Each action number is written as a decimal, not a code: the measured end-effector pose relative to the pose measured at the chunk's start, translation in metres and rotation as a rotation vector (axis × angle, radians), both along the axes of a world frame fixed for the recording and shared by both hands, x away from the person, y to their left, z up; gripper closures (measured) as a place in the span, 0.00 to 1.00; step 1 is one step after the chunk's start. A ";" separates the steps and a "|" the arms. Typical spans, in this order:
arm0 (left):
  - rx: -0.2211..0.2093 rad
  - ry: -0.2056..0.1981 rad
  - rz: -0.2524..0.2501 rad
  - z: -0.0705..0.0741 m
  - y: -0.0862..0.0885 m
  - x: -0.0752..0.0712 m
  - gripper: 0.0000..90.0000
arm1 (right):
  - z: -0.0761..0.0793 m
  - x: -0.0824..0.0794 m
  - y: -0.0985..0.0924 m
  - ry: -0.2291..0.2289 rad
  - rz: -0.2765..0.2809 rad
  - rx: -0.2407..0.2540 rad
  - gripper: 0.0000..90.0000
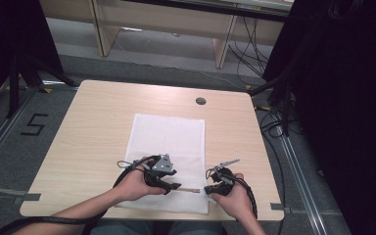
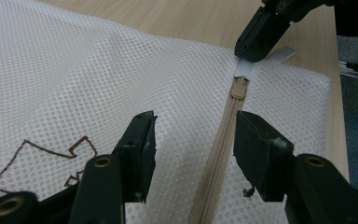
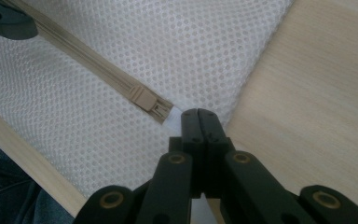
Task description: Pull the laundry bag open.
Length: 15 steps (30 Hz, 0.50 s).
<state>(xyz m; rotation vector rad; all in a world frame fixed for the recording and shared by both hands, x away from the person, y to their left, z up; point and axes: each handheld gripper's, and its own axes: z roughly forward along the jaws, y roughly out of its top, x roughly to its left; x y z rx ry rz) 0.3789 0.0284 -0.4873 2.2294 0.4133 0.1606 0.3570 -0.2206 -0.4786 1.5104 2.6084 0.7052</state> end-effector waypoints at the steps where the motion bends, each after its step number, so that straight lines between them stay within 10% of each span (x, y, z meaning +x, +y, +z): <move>1: -0.006 0.009 0.005 -0.001 -0.001 -0.001 0.54 | -0.001 0.000 0.002 0.005 0.016 0.010 1.00; 15: 0.023 0.017 -0.023 -0.007 -0.011 -0.002 0.54 | -0.004 0.000 0.007 -0.003 0.035 0.008 1.00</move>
